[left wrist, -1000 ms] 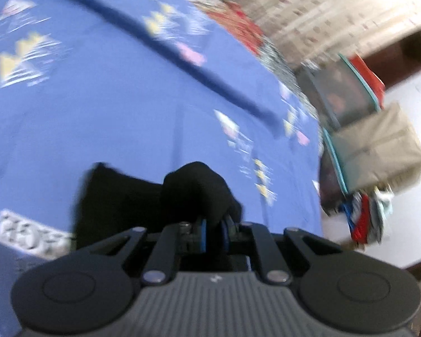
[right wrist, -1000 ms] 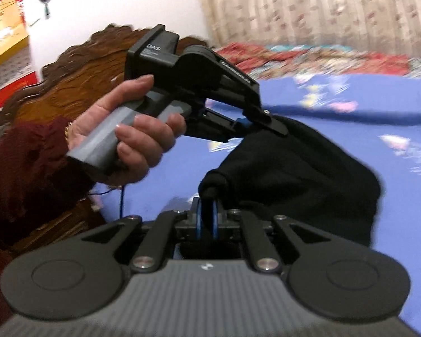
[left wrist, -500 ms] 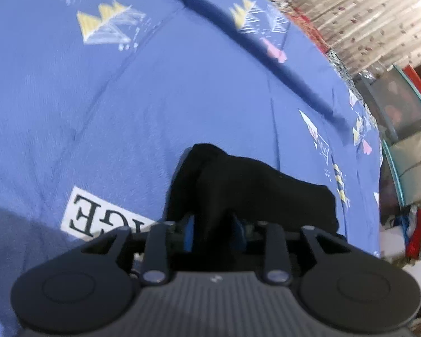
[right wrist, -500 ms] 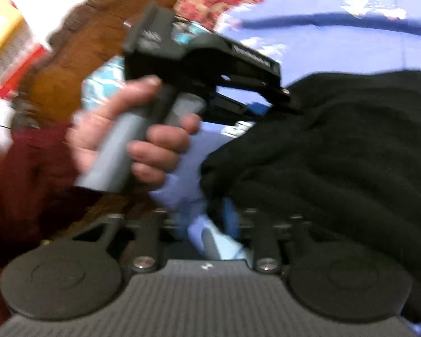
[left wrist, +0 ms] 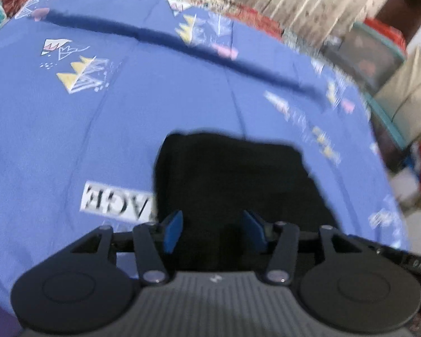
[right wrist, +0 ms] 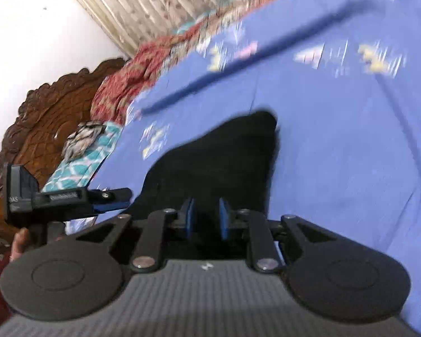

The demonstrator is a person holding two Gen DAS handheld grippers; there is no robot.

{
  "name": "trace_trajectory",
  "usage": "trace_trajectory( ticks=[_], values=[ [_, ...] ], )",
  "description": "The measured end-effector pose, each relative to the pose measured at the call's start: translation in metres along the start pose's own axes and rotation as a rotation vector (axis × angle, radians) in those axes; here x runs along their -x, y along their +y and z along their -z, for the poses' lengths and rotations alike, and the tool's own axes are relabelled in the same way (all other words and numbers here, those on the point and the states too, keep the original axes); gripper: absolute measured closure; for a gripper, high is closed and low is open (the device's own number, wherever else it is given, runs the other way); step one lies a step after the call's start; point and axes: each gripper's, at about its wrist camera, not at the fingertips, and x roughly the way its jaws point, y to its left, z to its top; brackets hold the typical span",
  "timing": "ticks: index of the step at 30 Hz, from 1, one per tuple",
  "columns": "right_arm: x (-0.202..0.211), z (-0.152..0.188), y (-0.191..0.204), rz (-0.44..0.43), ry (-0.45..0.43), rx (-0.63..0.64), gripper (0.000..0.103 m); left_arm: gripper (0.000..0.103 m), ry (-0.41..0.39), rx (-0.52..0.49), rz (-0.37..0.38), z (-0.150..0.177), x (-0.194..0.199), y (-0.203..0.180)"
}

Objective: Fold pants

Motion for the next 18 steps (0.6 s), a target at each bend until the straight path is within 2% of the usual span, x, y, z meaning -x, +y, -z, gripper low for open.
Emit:
trace_trajectory(
  ticks=[1,3,4,7,9,10,11,12,13,14,16,18],
  values=[
    [-0.011,0.007,0.004,0.022,0.046,0.031,0.082,0.054,0.017,-0.010,-0.027,0.007,-0.004,0.001],
    [-0.031,0.018,0.006,0.082,0.146,0.058,0.081,0.047,0.055,-0.020,-0.074,0.022,-0.017,0.006],
    [-0.039,0.027,0.003,0.092,0.169,0.046,0.082,0.041,0.064,-0.005,-0.066,0.028,-0.021,0.011],
    [-0.028,0.025,0.007,0.072,0.146,0.052,0.082,0.040,0.071,0.122,-0.013,0.028,-0.019,0.029],
    [-0.011,0.019,0.008,0.043,0.110,0.073,0.079,0.041,0.045,0.125,0.004,0.021,-0.007,0.031],
    [-0.003,0.015,0.000,0.030,0.089,0.073,0.074,0.039,0.026,0.114,0.011,0.017,0.001,0.032],
    [0.008,0.012,-0.002,0.015,0.057,0.068,0.062,0.032,0.007,0.108,0.023,0.015,0.008,0.034],
    [0.015,0.008,-0.010,0.005,0.026,0.058,0.055,0.025,-0.012,0.110,0.037,0.013,0.013,0.036],
    [0.022,0.005,-0.017,-0.005,-0.010,0.040,0.044,0.013,-0.035,0.125,0.060,0.009,0.019,0.040],
    [0.025,0.002,-0.025,-0.015,-0.039,0.016,0.035,0.008,-0.048,0.139,0.081,0.006,0.020,0.045],
    [0.024,0.002,-0.041,-0.020,-0.073,-0.042,0.024,0.007,-0.042,0.161,0.129,0.001,0.018,0.049],
    [0.011,-0.003,-0.051,-0.034,-0.065,-0.090,0.023,0.004,-0.016,0.172,0.163,-0.004,0.006,0.052]
  ],
)
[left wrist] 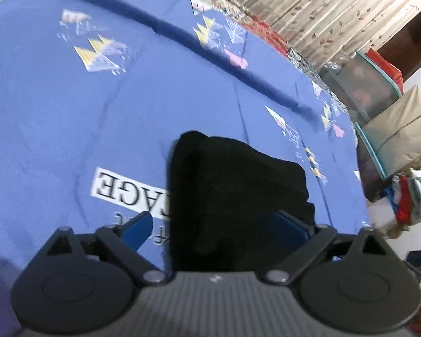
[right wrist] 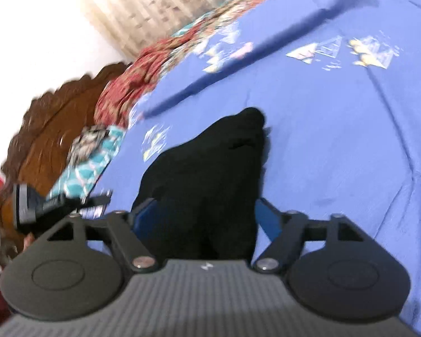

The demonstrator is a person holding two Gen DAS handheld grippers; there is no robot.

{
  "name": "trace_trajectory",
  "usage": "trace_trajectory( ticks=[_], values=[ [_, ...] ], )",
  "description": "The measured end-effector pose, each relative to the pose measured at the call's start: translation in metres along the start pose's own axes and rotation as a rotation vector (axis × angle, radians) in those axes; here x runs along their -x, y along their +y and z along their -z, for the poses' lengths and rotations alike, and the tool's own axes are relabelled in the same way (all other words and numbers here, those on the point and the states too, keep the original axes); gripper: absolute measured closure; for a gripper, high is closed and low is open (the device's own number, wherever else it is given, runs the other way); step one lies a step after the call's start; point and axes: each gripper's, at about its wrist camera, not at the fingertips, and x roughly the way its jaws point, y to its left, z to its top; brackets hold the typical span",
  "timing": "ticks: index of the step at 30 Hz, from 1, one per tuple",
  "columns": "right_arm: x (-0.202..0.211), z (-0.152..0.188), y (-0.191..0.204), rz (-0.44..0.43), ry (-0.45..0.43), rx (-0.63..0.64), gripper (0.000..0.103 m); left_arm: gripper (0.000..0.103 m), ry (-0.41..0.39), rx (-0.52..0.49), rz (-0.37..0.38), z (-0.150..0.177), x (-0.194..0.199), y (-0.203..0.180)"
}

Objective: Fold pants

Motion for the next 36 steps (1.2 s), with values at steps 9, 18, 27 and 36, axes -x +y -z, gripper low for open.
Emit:
trace_trajectory(
  ticks=[9,18,27,36],
  values=[
    [-0.077,0.001,-0.017,-0.097,0.192,-0.107,0.016,0.007,0.111,0.113,0.116,0.010,-0.069,0.022],
    [-0.048,-0.071,0.071,-0.152,-0.012,0.279,0.054,0.049,-0.049,-0.148,0.219,-0.065,-0.037,-0.057],
    [-0.127,-0.178,0.043,-0.027,-0.239,0.426,0.054,0.052,-0.266,-0.325,0.106,-0.184,-0.124,-0.085],
    [-0.211,-0.190,-0.078,0.150,-0.075,0.015,0.049,0.039,-0.140,-0.170,-0.151,-0.182,-0.246,-0.025]
  ],
)
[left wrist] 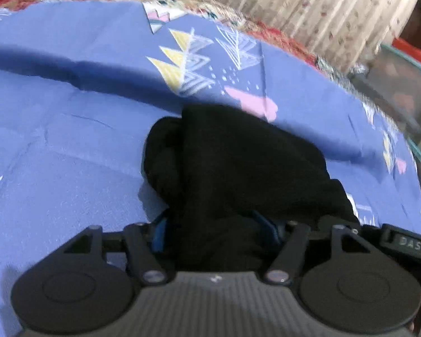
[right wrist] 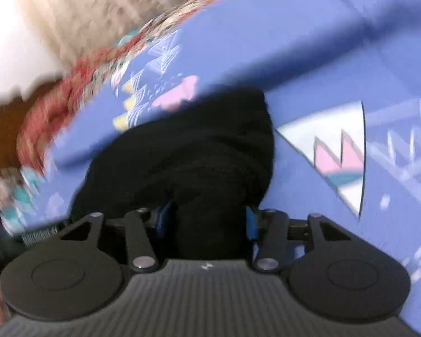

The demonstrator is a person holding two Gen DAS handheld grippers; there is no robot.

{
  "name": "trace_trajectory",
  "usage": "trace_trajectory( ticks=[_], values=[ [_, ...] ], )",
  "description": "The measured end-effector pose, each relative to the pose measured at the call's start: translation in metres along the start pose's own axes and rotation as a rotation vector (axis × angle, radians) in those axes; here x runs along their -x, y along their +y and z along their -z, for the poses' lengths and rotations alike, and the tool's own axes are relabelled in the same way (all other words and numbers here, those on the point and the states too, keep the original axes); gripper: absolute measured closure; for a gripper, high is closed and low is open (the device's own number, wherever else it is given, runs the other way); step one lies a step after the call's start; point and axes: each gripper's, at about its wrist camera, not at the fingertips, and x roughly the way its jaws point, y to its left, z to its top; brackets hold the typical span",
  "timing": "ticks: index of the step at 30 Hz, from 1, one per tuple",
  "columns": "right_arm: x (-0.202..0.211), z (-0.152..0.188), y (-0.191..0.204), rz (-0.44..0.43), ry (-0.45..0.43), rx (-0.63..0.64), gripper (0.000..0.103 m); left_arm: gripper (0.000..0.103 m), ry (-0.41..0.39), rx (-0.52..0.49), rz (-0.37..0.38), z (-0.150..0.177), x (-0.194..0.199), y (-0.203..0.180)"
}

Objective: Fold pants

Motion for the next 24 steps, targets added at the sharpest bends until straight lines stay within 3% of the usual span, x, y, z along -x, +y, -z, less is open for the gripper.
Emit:
trace_trajectory(
  ticks=[4,10,19,24],
  values=[
    [0.018,0.003,0.019,0.068,-0.026,0.079,0.043,0.037,0.019,-0.017,-0.057,-0.005,0.006,-0.011],
    [0.064,0.022,0.037,0.137,-0.078,0.089,0.043,0.039,0.027,-0.034,-0.190,-0.004,0.056,-0.031],
    [0.131,0.102,0.068,0.192,-0.045,0.130,0.039,0.030,0.079,-0.106,-0.267,0.076,0.150,-0.073],
    [0.167,0.150,0.078,0.214,-0.024,0.090,0.036,0.028,0.109,-0.081,-0.289,0.119,0.192,-0.082]
  ],
)
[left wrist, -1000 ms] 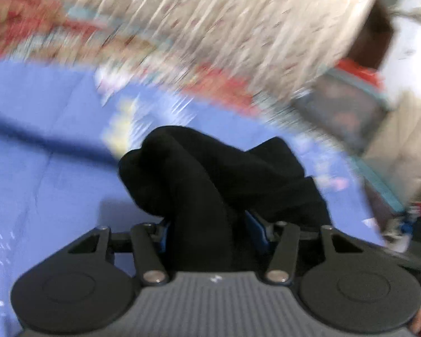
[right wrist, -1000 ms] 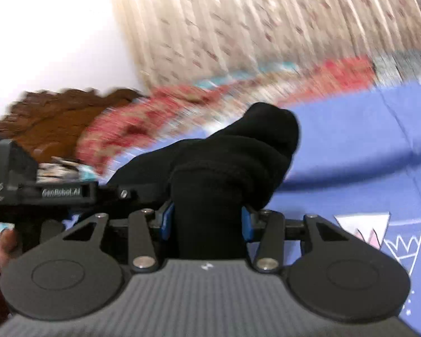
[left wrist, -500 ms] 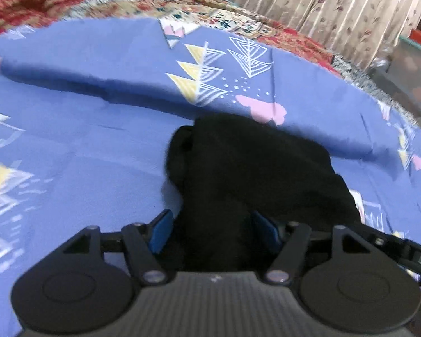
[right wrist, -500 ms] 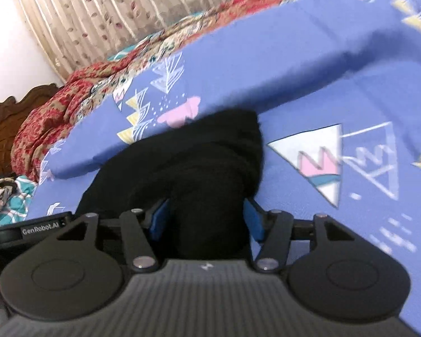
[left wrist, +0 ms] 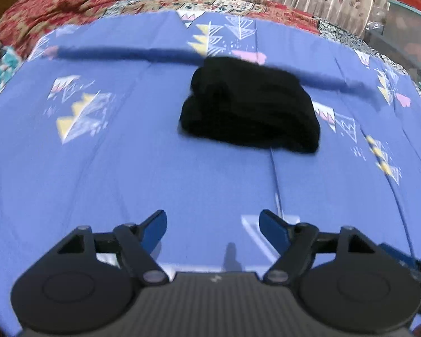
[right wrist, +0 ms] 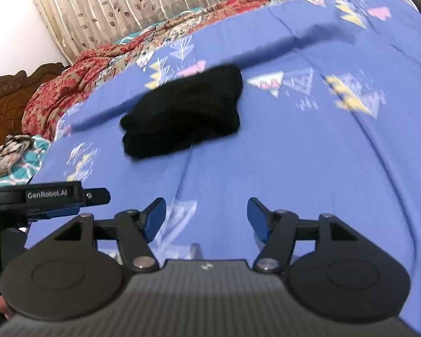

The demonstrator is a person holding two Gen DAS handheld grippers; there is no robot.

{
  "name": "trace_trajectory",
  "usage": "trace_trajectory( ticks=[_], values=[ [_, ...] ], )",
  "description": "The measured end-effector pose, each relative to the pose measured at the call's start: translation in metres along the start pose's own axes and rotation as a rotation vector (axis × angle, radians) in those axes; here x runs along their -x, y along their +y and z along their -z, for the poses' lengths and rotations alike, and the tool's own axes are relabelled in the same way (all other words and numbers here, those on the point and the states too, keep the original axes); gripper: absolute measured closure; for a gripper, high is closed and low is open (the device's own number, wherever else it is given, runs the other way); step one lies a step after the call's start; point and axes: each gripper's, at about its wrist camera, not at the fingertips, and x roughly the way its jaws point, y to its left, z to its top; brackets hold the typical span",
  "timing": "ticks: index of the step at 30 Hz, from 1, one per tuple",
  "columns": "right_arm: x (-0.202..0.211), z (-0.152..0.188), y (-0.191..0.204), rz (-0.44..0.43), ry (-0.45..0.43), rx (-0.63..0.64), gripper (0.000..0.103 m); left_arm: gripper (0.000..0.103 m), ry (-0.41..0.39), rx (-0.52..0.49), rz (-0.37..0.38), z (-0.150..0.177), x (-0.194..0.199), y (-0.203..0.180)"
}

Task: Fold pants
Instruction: 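Open both grippers and pull them back from the folded pants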

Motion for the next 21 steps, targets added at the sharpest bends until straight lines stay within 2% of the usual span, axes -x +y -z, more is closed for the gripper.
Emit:
trace_trajectory(
  ticks=[4,7,10,15,21],
  values=[
    [0.022,0.029,0.009,-0.001,0.034,0.003,0.032,0.026,-0.021,-0.039,-0.037,0.033,0.026,-0.004],
    [0.027,0.043,0.014,-0.001,0.055,0.019,0.029,0.015,-0.036,-0.054,-0.071,0.054,0.039,-0.005],
    [0.030,0.053,0.018,-0.001,0.065,0.022,0.029,0.012,-0.034,-0.058,-0.089,0.072,0.046,-0.006],
    [0.037,0.068,0.025,0.012,0.054,0.046,0.026,0.001,-0.033,-0.065,-0.128,0.098,0.052,-0.005],
    [0.039,0.079,0.019,0.049,0.039,0.018,0.021,0.000,0.000,-0.095,-0.162,0.123,0.050,-0.012]
  ],
)
